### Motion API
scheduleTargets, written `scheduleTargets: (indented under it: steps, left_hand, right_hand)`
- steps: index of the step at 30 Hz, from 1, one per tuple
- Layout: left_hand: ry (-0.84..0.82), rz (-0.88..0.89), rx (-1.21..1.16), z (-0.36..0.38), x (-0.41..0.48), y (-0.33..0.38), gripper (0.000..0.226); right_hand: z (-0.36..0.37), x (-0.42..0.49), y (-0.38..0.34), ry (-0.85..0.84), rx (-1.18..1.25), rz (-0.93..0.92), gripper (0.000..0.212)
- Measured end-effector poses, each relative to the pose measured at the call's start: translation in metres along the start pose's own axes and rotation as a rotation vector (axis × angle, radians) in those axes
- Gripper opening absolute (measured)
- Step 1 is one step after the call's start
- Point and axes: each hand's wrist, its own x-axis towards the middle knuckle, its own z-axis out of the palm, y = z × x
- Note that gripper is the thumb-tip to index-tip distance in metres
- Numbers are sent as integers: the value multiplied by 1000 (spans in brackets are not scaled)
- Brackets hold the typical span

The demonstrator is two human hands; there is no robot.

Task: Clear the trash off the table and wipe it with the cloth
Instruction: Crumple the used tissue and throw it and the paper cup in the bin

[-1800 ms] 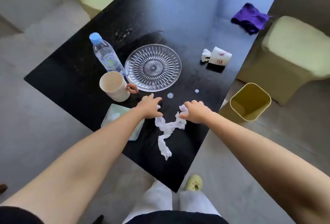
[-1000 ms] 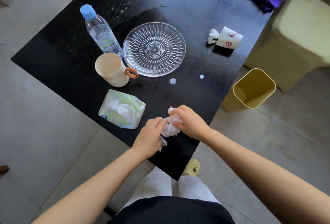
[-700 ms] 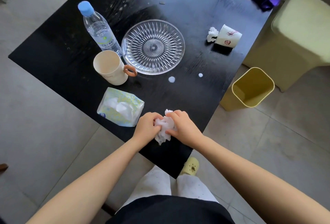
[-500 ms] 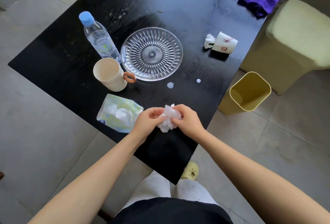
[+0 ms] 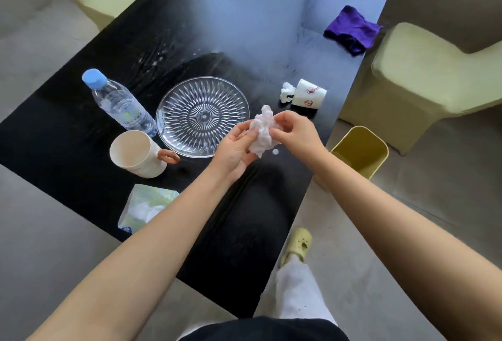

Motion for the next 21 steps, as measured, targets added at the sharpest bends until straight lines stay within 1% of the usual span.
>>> scheduleTargets:
  steps: [2, 4, 6, 7, 8, 10, 11, 13, 14, 15, 16, 18, 20, 21]
  left_hand:
    - [34, 13, -1, 14, 18, 3, 8]
    - [81, 25, 41, 25, 35, 6, 7]
    - [144, 39, 101, 36, 52, 9, 10]
    - [178, 49, 116, 41, 62, 11, 12]
    - [211, 63, 129, 46, 71, 13, 14]
    - [282, 93, 194, 51, 94, 17, 16]
    - [318, 113, 256, 53, 107, 18, 15]
    - [371, 173, 436, 56, 131, 19, 14]
    - [386, 203, 539, 59, 144, 19, 17]
    - [388, 222, 641, 63, 155, 18, 26]
    - [378, 223, 746, 66, 167, 17, 36]
    - [325, 192, 979, 72, 190, 15, 53]
    - [245, 138, 1204, 77, 207, 13, 62]
    - [202, 112, 1297, 80, 214, 11, 62]
  right_hand:
    - [-15, 19, 3, -38, -41, -34, 27]
    - [-30, 39, 7, -123, -116, -69, 27]
    - [-47, 62, 13, -210, -157, -89, 26]
    - [-55, 75, 17, -228, -172, -88, 26]
    - [-63, 89, 24, -213, -212, -82, 28]
    - [-79, 122, 40, -134, -435, -80, 39]
    - [-85, 136, 49, -114, -572, -75, 48]
    - [-92, 158, 63, -140, -772, -59, 63]
    - [-93, 168, 70, -174, -828, -55, 69]
    - [-92, 174, 76, -209, -864, -54, 74]
    - [-89, 179, 82, -238, -880, -48, 76]
    - [-83, 187, 92, -271, -851, -43, 71]
    - [-79, 190, 100, -279, -753, -37, 67]
    - [-79, 191, 104, -276, -700, -35, 66]
